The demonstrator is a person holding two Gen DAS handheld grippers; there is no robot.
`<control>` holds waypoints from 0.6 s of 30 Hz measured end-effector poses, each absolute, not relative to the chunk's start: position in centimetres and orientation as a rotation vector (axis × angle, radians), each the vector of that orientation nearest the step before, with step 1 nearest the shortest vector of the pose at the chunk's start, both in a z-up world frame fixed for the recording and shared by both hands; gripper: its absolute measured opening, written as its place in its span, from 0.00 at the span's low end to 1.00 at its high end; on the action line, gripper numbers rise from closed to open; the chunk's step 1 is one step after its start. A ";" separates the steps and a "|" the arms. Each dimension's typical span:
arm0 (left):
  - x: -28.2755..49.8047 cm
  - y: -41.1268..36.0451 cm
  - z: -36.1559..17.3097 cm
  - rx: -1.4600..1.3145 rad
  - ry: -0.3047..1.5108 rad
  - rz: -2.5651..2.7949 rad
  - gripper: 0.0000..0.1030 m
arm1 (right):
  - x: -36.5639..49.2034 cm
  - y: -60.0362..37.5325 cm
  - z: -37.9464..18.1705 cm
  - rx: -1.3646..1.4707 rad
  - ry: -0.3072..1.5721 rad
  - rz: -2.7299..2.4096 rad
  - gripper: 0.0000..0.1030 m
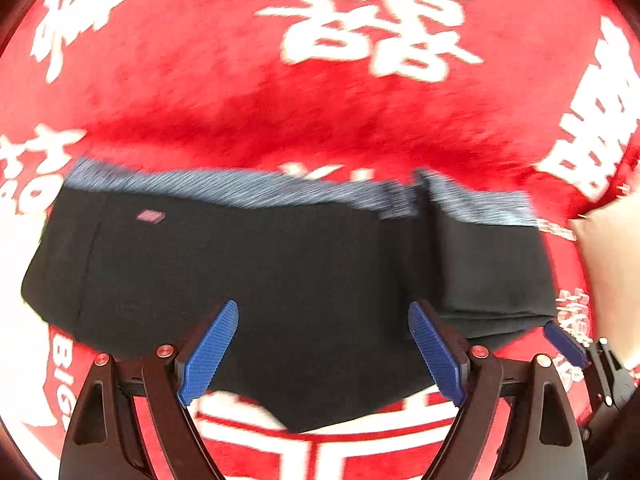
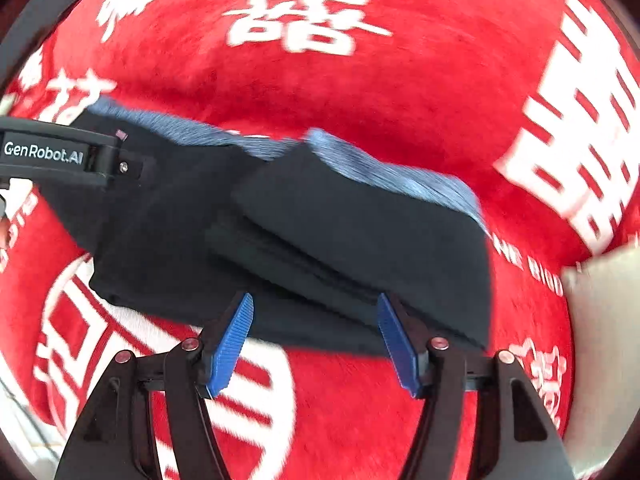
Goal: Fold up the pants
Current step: 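Fold the leg end with the right gripper over toward the left gripper, then release the folded leg with the right gripper and withdraw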
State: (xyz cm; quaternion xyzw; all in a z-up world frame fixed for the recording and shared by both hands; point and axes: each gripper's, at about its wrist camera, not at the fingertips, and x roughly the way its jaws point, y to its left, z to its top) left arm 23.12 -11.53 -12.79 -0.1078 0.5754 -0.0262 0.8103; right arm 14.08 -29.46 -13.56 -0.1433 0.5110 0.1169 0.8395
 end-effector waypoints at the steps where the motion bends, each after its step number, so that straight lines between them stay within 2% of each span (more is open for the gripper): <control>1: 23.4 -12.3 -12.5 -0.234 1.226 -0.092 0.86 | 14.3 -30.6 -13.3 -0.266 1.100 0.220 0.66; 11: 26.7 -18.1 -13.6 -0.259 1.287 -0.363 0.85 | 15.2 -36.9 -13.2 -0.035 1.197 0.095 0.66; 13: 27.6 -18.6 -14.4 -0.265 1.299 -0.392 0.66 | 15.6 -37.0 -13.6 -0.023 1.203 0.102 0.66; 15: 28.1 -18.8 -15.4 -0.261 1.339 -0.409 0.23 | 15.3 -37.4 -13.9 0.005 1.210 0.108 0.65; 17: 28.4 -18.9 -16.7 -0.266 1.396 -0.412 0.06 | 15.2 -37.8 -14.0 0.028 1.222 0.112 0.58; 18: 28.3 -18.8 -16.9 -0.267 1.403 -0.402 0.06 | 15.2 -38.0 -14.2 0.043 1.229 0.111 0.56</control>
